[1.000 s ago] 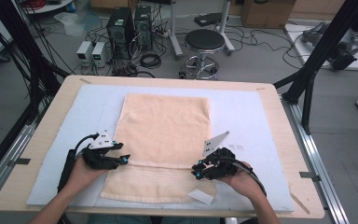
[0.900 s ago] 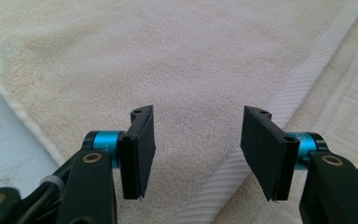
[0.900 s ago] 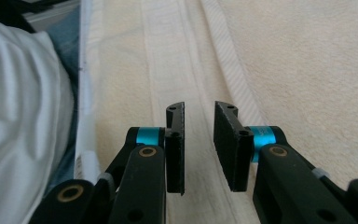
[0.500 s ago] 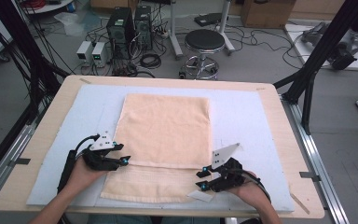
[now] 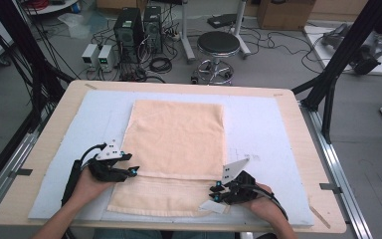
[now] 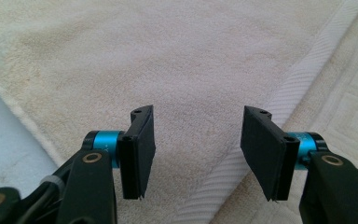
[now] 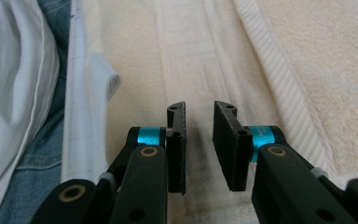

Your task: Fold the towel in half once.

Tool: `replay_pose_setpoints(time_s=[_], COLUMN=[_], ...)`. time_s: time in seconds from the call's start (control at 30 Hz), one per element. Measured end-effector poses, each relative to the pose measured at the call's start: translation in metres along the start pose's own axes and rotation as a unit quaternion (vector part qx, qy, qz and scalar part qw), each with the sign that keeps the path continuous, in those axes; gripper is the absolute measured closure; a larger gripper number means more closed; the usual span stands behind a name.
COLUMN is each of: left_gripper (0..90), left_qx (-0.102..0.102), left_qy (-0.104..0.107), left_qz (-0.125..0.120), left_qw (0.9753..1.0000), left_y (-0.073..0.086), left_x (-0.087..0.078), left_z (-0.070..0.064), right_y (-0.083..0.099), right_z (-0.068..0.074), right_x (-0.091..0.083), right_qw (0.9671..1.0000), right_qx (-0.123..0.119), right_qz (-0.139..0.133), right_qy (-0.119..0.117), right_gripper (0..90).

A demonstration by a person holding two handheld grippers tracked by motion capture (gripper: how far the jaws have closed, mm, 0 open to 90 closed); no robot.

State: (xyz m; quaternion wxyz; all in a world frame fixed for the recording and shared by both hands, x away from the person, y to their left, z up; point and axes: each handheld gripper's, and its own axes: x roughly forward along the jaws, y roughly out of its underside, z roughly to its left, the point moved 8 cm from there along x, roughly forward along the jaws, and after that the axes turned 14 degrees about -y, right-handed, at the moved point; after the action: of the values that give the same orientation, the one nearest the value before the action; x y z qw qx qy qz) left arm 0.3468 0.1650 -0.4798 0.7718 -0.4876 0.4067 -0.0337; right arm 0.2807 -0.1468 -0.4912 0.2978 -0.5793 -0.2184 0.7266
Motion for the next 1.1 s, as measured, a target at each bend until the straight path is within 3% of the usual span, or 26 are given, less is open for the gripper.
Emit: replay_pose_setpoints(time_s=[0.07, 0.13, 0.27, 0.33, 0.4, 0.5, 0.63, 0.77, 0.87, 0.97, 1.1], left_gripper=[44.9, 44.9, 44.9, 44.9, 44.8, 44.9, 46.3, 47.4, 46.7, 48.5, 62.4], left_qx=[0.001, 0.001, 0.001, 0.002, 0.002, 0.005, 0.009, 0.019, 0.025, 0.029, 0.04], left_qy=[0.001, 0.003, 0.002, 0.0, 0.001, 0.001, 0.009, 0.022, 0.03, 0.03, 0.019], left_qz=[0.0, -0.001, -0.002, -0.003, -0.003, 0.001, 0.008, 0.009, 0.013, 0.012, 0.01], left_qw=[1.0, 1.0, 1.0, 1.0, 1.0, 1.0, 0.9999, 0.9995, 0.9992, 0.9991, 0.999], left_y=[0.0, 0.0, 0.0, 0.0, 0.0, 0.002, 0.005, 0.009, 0.014, 0.015, 0.013], left_x=[0.0, 0.0, 0.0, 0.0, 0.0, 0.001, 0.001, -0.001, -0.001, -0.001, 0.0], left_z=[0.0, -0.001, -0.002, -0.001, -0.001, -0.001, -0.002, -0.003, -0.005, -0.005, -0.006], right_y=[0.0, -0.001, 0.004, 0.005, 0.004, 0.003, -0.001, 0.0, 0.004, 0.004, 0.004], right_z=[0.007, 0.011, 0.022, 0.026, 0.025, 0.013, -0.008, -0.03, -0.043, -0.047, -0.048], right_x=[-0.001, -0.005, 0.002, 0.005, 0.003, -0.006, -0.019, -0.023, -0.021, -0.019, -0.023], right_qw=[0.9997, 0.9994, 0.9985, 0.9984, 0.9984, 0.9998, 0.9979, 0.9955, 0.9939, 0.9938, 0.9936], right_qx=[-0.003, -0.01, -0.019, -0.03, -0.026, -0.015, -0.001, 0.029, 0.042, 0.044, 0.052], right_qz=[-0.014, -0.027, -0.007, -0.001, -0.005, -0.014, -0.035, -0.033, -0.022, -0.022, -0.024], right_qy=[-0.018, -0.021, -0.05, -0.048, -0.05, -0.004, 0.054, 0.084, 0.1, 0.1, 0.097], right_gripper=[71.1, 70.3, 70.3, 69.7, 67.7, 66.8, 66.0, 63.1, 63.5, 76.4, 84.8])
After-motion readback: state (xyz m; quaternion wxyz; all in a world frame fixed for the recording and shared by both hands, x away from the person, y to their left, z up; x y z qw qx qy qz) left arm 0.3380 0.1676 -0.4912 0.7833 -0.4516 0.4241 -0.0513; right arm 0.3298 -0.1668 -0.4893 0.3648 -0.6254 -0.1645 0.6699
